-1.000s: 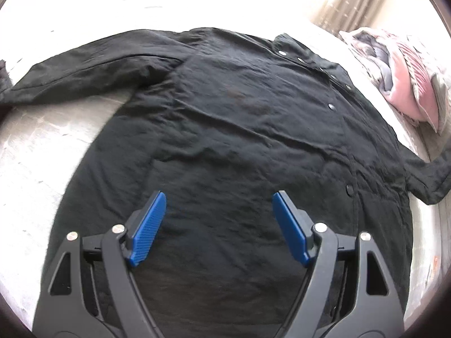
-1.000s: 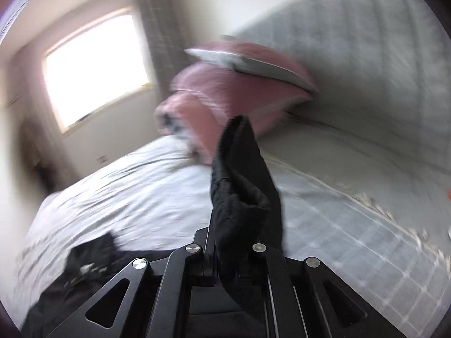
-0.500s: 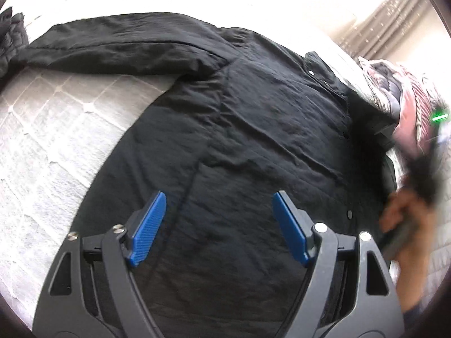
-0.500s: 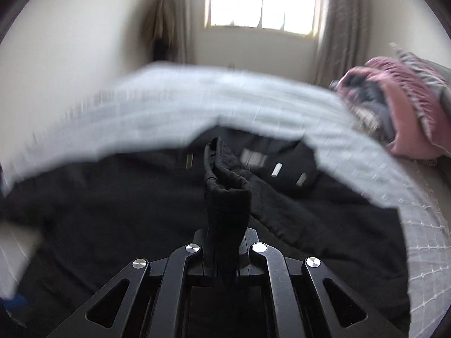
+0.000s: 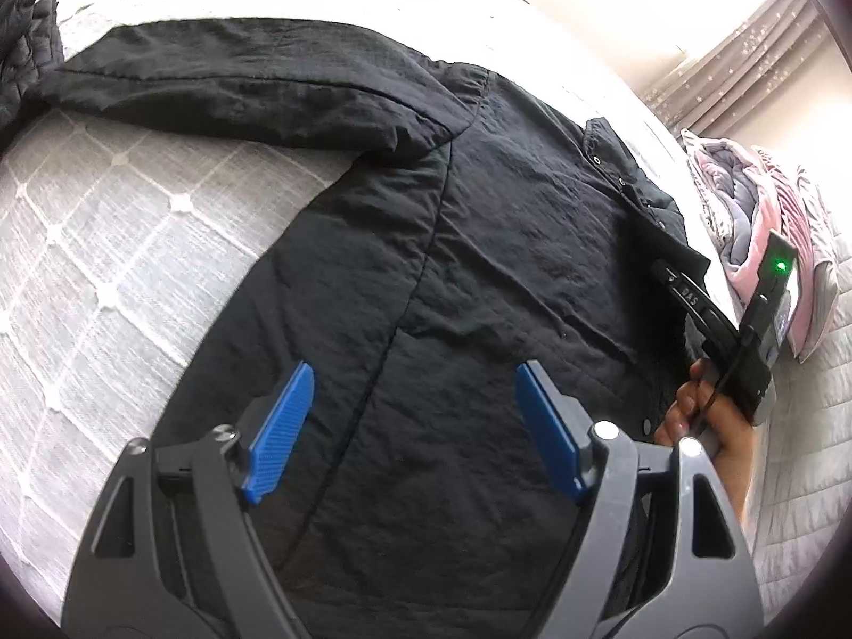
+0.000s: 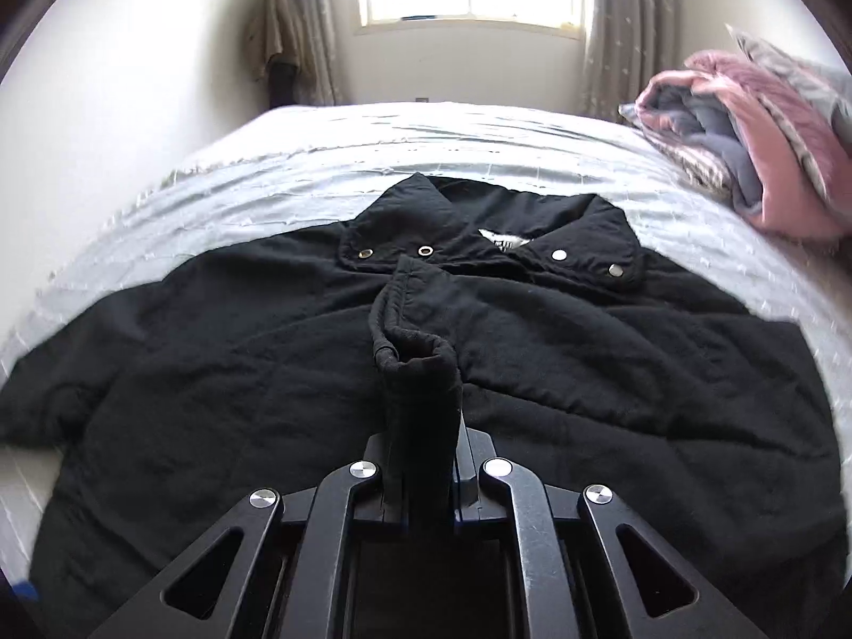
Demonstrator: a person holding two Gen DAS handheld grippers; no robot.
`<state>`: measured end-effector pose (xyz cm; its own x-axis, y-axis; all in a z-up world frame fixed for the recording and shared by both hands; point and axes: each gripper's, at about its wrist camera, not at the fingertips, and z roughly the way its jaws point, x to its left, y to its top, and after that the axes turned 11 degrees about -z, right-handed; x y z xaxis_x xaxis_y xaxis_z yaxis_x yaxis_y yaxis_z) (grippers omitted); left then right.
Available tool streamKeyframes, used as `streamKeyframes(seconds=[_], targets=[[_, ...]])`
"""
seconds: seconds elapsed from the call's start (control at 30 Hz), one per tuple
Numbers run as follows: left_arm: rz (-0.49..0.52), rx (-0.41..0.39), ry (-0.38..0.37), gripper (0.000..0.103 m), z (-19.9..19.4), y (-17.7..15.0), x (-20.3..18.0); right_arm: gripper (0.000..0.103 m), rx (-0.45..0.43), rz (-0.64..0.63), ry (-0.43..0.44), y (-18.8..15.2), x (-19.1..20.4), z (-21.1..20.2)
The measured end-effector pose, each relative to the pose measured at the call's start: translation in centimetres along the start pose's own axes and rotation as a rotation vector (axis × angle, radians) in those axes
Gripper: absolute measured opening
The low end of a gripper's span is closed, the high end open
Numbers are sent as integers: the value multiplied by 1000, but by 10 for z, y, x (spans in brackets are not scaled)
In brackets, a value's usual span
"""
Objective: Fold large clothes
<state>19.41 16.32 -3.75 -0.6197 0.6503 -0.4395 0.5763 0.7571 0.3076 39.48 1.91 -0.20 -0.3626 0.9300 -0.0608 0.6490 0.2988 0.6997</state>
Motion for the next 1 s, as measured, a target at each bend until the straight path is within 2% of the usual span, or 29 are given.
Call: streamKeyframes(seconds=[0.1,0.17,0.23,0.27,0.3,0.33,0.4,0.5,0.57,0.63,0.7,0.77,0.83,0.9,0.93,1.0], targets=[[0,-12,10,79,-2,1,2,16,77,-15,3,-6,0,16],[-1,2,-6,79,-2,2,3,27,87,-24,26,-12,7,14],[2,11,-25,79,-2,3,3,51,63,-34,98,-15,12,8],[4,10,-30,79,-2,3,3,59,54,-18,175,-15,12,3],[7,6,-33,79,-3,3,3,72,51,7,227,-16,12,-2],[11,3,-30,79,-3,4,3,74,49,32,253,-16,10,-6],[15,7,-22,79,-3,6,5,74,49,72,255,-18,5,-10],[-12,-7,4,79,-3,14,19,74,115,109,195,-27,-7,-24],[-58,-38,28,79,-5,25,34,74,125,123,211,-35,-16,-41],[-88,-47,50,79,-5,37,50,74,170,107,245,-51,-23,-68],[-111,-49,78,79,-3,49,67,74,202,83,218,-71,-31,-96],[-170,-63,107,79,-3,63,90,74,263,117,187,-96,-45,-119],[-251,-73,110,79,-7,77,117,74,303,197,200,-120,-60,-137],[-365,-75,102,79,-10,88,147,74,257,276,274,-143,-80,-157],[-440,-74,85,79,-12,95,166,74,241,294,284,-151,-87,-162],[-521,-94,49,79,-16,104,186,74,262,370,241,-167,-109,-159]])
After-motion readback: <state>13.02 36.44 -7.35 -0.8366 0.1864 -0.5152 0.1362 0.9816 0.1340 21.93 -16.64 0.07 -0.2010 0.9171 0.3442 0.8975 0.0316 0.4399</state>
